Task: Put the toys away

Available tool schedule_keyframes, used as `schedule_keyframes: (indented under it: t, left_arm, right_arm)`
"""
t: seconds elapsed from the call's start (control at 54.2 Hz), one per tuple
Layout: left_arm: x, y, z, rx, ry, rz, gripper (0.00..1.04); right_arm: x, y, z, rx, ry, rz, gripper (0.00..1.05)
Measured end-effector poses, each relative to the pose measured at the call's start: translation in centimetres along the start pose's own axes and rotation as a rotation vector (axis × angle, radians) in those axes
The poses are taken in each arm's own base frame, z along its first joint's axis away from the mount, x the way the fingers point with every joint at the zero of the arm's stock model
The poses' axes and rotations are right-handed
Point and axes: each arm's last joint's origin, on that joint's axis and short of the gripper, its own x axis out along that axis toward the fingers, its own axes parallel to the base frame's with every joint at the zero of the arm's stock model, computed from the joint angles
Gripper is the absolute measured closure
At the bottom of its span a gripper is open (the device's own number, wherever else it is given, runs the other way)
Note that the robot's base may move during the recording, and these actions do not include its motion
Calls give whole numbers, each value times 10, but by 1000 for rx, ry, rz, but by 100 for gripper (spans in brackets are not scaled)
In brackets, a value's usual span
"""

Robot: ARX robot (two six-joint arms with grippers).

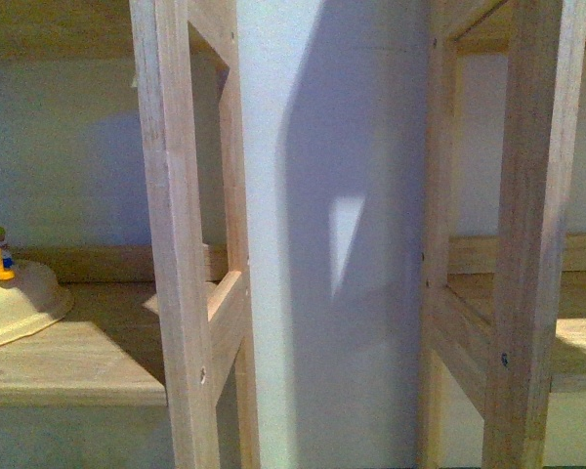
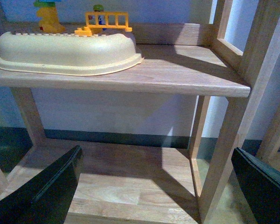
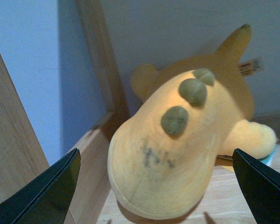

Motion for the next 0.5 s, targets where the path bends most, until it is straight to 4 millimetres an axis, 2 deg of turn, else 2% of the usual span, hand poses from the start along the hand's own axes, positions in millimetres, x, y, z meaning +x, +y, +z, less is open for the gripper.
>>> schedule_keyframes:
  t: [0.092, 0.203, 0.258, 0.406, 0.498]
  left_arm:
    - [0, 0, 0, 0, 0, 0, 6]
    - [0, 0, 0, 0, 0, 0, 6]
    - [0, 0, 0, 0, 0, 0, 6]
    - [0, 0, 0, 0, 0, 0, 6]
    - [0, 0, 0, 0, 0, 0, 6]
  right_arm:
    - [-20, -1, 4, -6, -19, -40, 7]
    - [-58, -6, 9, -9, -45, -86, 7]
    - [-70, -9, 9, -6, -55, -102, 7]
    - [-99, -15, 2, -6, -57, -135, 7]
    - [-125, -15, -11, -1, -48, -136, 7]
